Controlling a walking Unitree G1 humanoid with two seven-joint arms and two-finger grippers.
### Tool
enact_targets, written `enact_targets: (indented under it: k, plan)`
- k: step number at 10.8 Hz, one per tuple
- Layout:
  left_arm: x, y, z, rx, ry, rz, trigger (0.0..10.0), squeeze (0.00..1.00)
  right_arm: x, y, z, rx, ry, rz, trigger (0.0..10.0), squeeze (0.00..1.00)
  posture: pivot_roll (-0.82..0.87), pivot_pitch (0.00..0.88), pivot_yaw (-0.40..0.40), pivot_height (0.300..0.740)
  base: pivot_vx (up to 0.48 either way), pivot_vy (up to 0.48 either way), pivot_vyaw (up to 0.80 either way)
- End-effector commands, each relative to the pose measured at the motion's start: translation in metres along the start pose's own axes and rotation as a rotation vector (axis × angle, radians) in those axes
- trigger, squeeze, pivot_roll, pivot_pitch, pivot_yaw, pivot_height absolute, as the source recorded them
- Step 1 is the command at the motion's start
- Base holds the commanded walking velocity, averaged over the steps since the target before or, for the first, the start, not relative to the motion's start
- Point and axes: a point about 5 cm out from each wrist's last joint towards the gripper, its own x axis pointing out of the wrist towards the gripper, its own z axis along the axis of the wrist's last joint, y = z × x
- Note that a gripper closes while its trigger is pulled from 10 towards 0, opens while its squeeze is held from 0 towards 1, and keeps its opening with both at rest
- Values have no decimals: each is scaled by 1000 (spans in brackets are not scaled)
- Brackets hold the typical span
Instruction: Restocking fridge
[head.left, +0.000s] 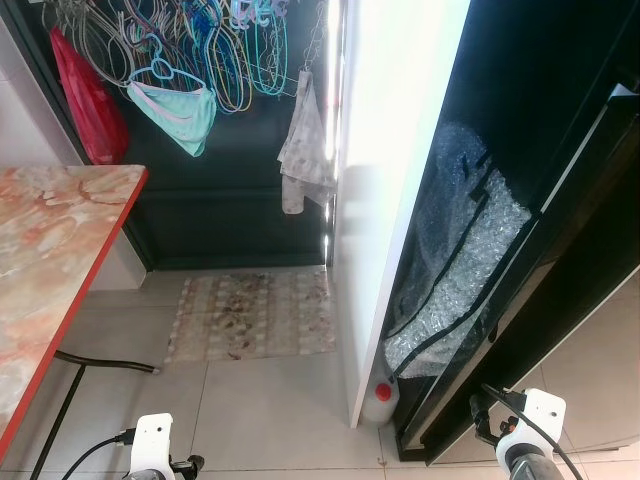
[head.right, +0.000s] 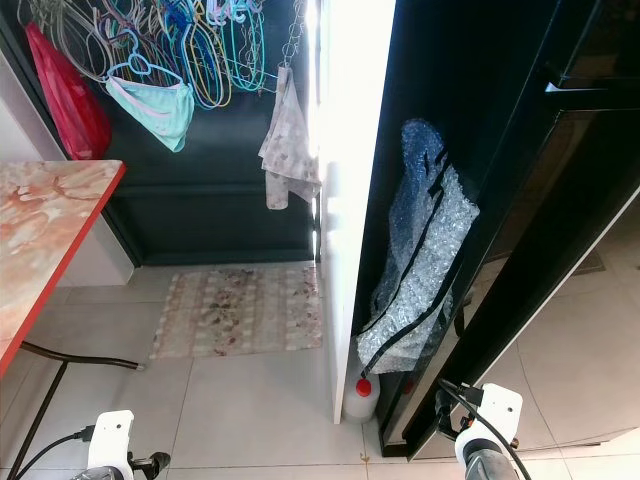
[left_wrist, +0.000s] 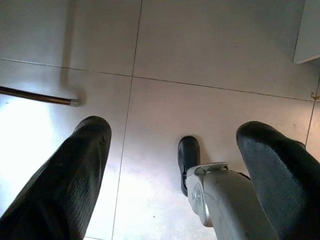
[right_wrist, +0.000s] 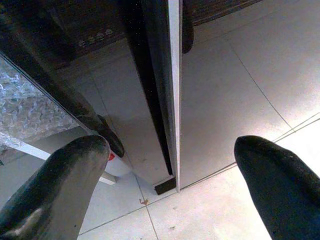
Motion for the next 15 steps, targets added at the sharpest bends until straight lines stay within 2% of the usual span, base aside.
enact_targets:
  k: [1,2,4,6,8,10,13,14,15]
  plan:
    - [-1,2,-3,14,13,-1,10000,0,0,-2,1,9,-13,-7,10000,0,-40,0,28,740,0,0,0]
    - [-1,2,-3,14,13,-1,10000,0,0,-2,1,10,-14,-7,10000,0,-40,0,28,740,0,0,0]
    - [0,0,-4,24,13,-9,10000,0,14,26,45,1,-172,157,10000,0,-43,0,26,740,0,0,0]
    - [0,-1,-4,26,12,-10,10000,0,19,55,68,-43,-258,282,10000,0,-42,0,27,740,0,0,0]
    - [0,-1,-4,25,12,-9,10000,0,22,68,81,-64,-286,342,10000,0,-39,0,26,740,0,0,0]
    - [0,-1,-4,22,10,-10,10000,0,24,79,91,-87,-288,394,10000,0,-35,0,24,740,0,0,0]
    - [0,-1,-3,26,10,-10,10000,0,26,107,106,-109,-299,488,10000,0,-36,0,27,740,0,0,0]
    - [0,-1,-3,22,9,-10,10000,0,26,112,100,-132,-276,485,10000,0,-33,0,20,740,0,0,0]
    - [0,-2,-3,19,9,-12,10000,0,25,108,86,-157,-238,461,10000,0,-34,0,17,740,0,0,0]
